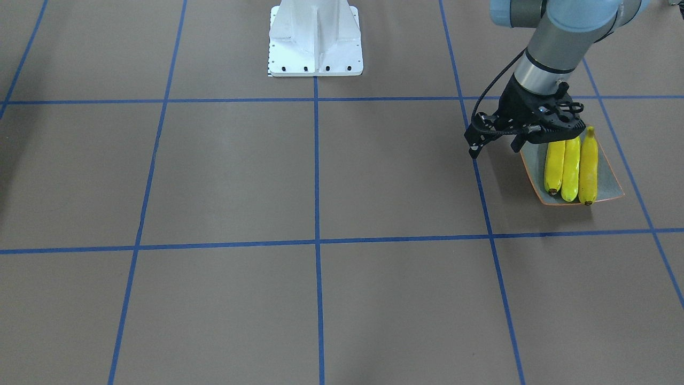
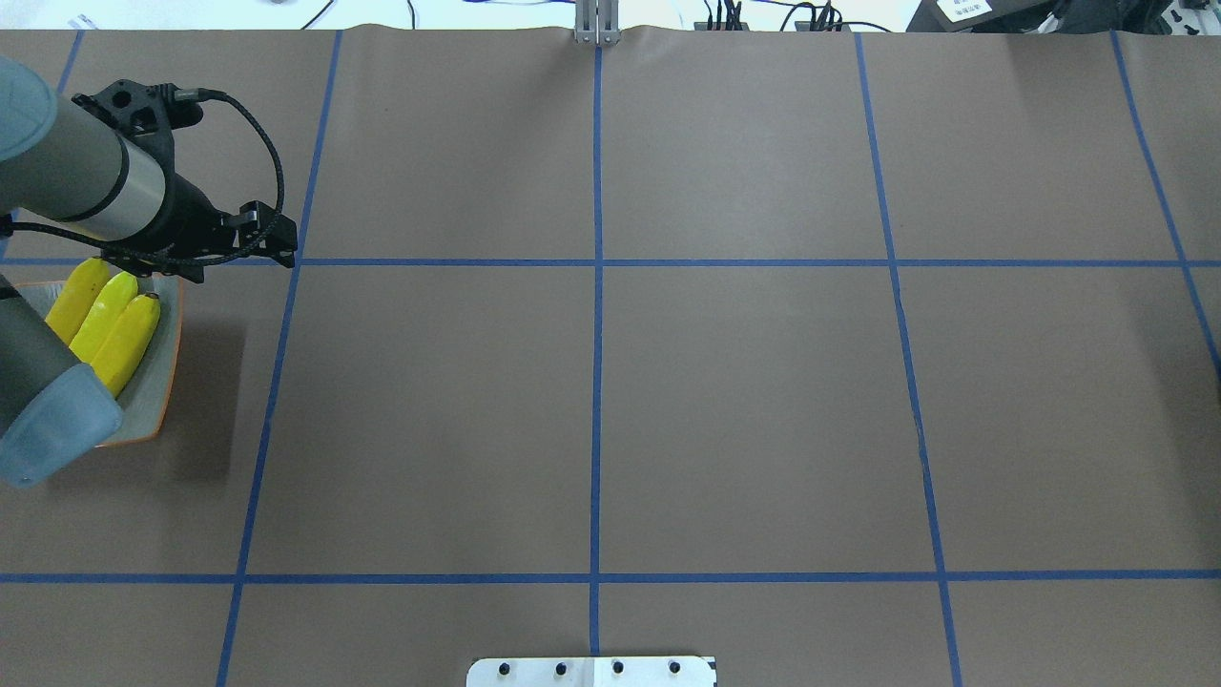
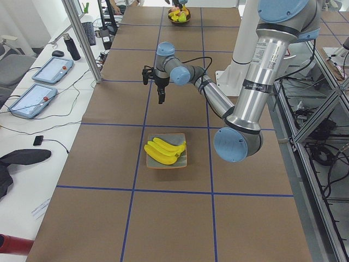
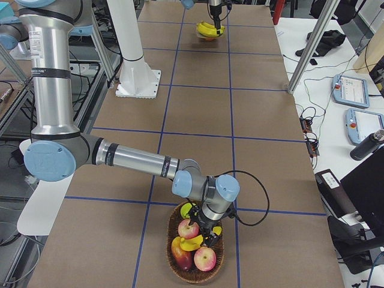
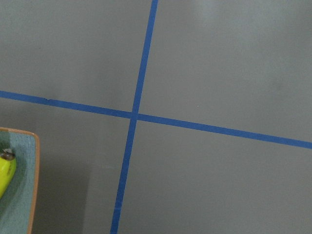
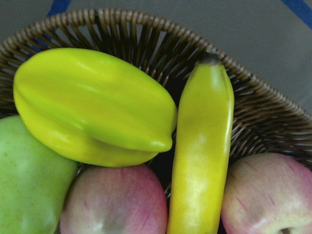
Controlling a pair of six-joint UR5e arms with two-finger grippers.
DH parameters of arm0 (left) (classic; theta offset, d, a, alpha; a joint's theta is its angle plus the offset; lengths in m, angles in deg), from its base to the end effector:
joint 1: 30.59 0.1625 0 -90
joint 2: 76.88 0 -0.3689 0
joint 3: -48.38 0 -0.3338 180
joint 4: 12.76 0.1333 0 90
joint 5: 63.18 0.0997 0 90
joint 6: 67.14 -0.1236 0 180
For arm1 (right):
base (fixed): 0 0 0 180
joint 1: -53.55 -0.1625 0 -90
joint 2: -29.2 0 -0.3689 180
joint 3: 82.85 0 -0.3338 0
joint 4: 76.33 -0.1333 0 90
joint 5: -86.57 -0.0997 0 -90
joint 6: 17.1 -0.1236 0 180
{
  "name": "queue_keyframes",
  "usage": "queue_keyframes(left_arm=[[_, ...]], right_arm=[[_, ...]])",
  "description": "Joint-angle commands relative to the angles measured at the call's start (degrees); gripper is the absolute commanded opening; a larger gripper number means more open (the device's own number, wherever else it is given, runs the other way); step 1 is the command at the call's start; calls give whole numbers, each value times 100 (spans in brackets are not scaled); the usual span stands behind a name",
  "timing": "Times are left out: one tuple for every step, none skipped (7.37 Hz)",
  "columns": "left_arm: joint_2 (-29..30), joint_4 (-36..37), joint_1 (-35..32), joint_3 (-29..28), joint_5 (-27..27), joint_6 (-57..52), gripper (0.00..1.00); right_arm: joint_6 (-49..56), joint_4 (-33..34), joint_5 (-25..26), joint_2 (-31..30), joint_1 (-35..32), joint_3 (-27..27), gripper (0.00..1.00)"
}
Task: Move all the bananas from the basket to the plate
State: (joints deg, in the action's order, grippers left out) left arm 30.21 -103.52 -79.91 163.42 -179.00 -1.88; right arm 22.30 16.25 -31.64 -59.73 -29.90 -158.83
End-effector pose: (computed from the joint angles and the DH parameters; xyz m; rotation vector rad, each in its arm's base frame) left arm 0.2687 -0.4346 0.3049 0.1004 0.8468 -0.2342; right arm 0.0289 -0.4050 0.7378 -0.1189 -0.5565 -0.7141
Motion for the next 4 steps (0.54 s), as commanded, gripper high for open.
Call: queue_keyframes(left_arm=[[110, -3, 124, 0, 24, 267, 100], [137, -3, 237, 9, 189, 390, 100], [146, -3, 299, 9, 252, 434, 100], [146, -3, 309, 9, 279, 470, 100]], right_arm=[[366, 267, 17, 112, 4, 22, 94], [515, 409, 26, 183, -39, 30, 94], [665, 567, 26, 192, -153, -5, 94], [771, 655, 78, 175, -180, 21, 94]])
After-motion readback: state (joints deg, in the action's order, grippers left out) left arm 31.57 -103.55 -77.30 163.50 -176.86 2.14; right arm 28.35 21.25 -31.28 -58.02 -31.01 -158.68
